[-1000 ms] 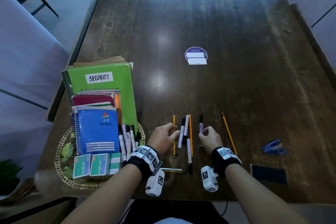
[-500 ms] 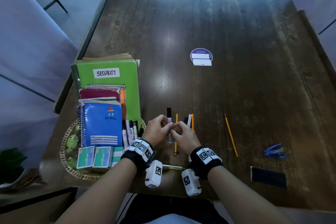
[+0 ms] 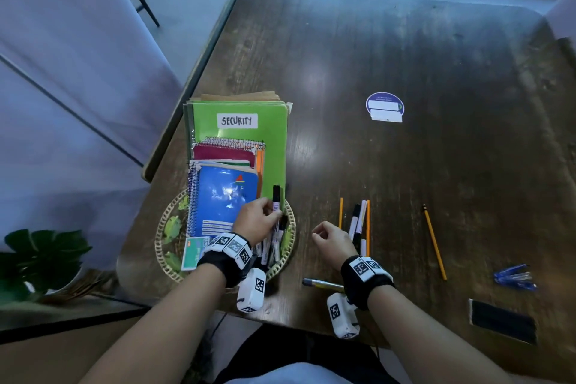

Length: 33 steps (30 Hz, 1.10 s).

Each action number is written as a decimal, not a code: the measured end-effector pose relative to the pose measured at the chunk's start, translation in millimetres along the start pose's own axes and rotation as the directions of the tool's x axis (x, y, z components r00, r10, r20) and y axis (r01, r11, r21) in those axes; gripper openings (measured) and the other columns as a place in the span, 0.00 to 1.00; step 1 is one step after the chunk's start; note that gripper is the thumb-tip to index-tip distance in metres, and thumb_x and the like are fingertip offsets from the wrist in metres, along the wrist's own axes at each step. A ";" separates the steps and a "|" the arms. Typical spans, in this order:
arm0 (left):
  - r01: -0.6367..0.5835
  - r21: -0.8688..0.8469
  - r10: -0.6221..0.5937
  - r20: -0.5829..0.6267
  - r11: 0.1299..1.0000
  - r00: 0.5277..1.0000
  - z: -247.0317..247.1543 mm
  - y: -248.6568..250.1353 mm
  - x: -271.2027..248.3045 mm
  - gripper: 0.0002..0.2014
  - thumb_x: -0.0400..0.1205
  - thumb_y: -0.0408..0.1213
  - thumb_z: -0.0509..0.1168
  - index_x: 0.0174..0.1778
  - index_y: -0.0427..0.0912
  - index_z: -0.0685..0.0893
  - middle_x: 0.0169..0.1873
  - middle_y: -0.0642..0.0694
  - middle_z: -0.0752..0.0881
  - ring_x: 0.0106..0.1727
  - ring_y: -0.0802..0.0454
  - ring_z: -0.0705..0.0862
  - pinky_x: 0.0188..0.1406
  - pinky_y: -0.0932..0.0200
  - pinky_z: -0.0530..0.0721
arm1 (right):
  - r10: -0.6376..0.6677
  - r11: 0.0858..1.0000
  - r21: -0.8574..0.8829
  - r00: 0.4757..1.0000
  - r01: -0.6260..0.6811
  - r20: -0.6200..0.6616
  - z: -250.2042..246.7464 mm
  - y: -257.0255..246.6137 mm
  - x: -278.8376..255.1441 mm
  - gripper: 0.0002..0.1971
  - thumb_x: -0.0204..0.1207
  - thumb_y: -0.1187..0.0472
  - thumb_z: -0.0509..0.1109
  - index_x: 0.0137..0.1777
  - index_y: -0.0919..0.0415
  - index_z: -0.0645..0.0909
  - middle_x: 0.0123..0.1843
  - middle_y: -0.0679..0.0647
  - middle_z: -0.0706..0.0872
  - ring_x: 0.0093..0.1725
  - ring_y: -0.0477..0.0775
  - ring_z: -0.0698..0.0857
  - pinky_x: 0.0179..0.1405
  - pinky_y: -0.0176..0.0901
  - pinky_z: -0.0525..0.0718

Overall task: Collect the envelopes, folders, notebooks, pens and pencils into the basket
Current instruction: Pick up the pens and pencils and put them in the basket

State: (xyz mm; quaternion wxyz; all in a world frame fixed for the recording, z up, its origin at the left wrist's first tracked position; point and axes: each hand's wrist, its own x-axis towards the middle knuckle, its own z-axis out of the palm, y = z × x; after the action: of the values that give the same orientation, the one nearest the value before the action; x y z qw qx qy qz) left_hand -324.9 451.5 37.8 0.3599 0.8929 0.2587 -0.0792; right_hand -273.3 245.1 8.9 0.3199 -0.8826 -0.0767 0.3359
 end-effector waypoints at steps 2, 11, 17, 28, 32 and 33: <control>0.014 0.023 -0.014 0.018 1.000 1.000 -4.4 -8.0 1.4 0.11 0.82 0.47 0.69 0.46 0.42 0.83 0.40 0.45 0.86 0.45 0.45 0.84 0.41 0.56 0.79 | 0.018 1.000 -0.002 1.000 -0.018 -0.003 5.9 -1.0 -1.8 0.07 0.83 0.53 0.64 0.54 0.51 0.82 0.51 0.48 0.86 0.48 0.47 0.84 0.41 0.40 0.83; 0.032 0.144 -0.042 0.065 0.989 0.997 -7.5 -28.3 9.1 0.12 0.79 0.48 0.72 0.47 0.44 0.80 0.40 0.45 0.86 0.42 0.45 0.85 0.45 0.48 0.87 | 0.082 0.997 -0.001 0.996 -0.082 -0.021 20.1 -0.8 -6.8 0.06 0.84 0.53 0.65 0.54 0.51 0.82 0.48 0.47 0.85 0.44 0.44 0.85 0.34 0.36 0.80; -0.038 0.219 0.015 0.105 0.975 0.994 -5.2 -22.4 7.6 0.09 0.81 0.43 0.68 0.44 0.43 0.77 0.41 0.41 0.85 0.46 0.39 0.84 0.43 0.49 0.82 | 0.123 0.992 0.021 0.992 -0.122 -0.031 21.0 8.0 -14.5 0.06 0.84 0.55 0.64 0.54 0.52 0.82 0.46 0.46 0.85 0.41 0.41 0.85 0.33 0.34 0.79; -0.152 0.045 0.148 0.086 0.987 0.985 1.0 -1.2 1.7 0.09 0.83 0.43 0.66 0.41 0.42 0.79 0.38 0.46 0.82 0.41 0.47 0.82 0.42 0.50 0.82 | 0.259 0.966 0.035 0.937 -0.258 -0.236 1.0 31.7 -2.8 0.04 0.81 0.56 0.66 0.49 0.54 0.80 0.45 0.54 0.86 0.40 0.51 0.86 0.38 0.46 0.87; -0.154 -0.039 0.158 0.134 0.987 0.978 7.4 4.7 -1.8 0.10 0.84 0.45 0.65 0.44 0.41 0.81 0.40 0.44 0.85 0.44 0.46 0.84 0.46 0.49 0.85 | 0.334 0.932 -0.037 0.894 -0.361 -0.298 -13.1 41.1 13.5 0.08 0.80 0.54 0.66 0.52 0.58 0.81 0.48 0.57 0.86 0.44 0.58 0.87 0.42 0.49 0.86; -0.154 -0.048 0.160 0.141 0.987 0.977 8.9 4.4 -3.5 0.10 0.84 0.45 0.65 0.45 0.41 0.81 0.40 0.44 0.85 0.45 0.46 0.84 0.47 0.49 0.85 | 0.346 0.922 -0.065 0.888 -0.381 -0.303 -14.6 42.9 17.4 0.10 0.81 0.53 0.65 0.53 0.59 0.81 0.49 0.58 0.87 0.45 0.59 0.87 0.42 0.49 0.85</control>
State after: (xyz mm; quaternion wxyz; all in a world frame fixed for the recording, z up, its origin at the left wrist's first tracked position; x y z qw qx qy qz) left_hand -325.2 441.3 35.1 0.3994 0.8956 0.1621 -0.1100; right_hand -254.1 210.1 -18.7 0.2042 -0.9383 0.1168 0.2534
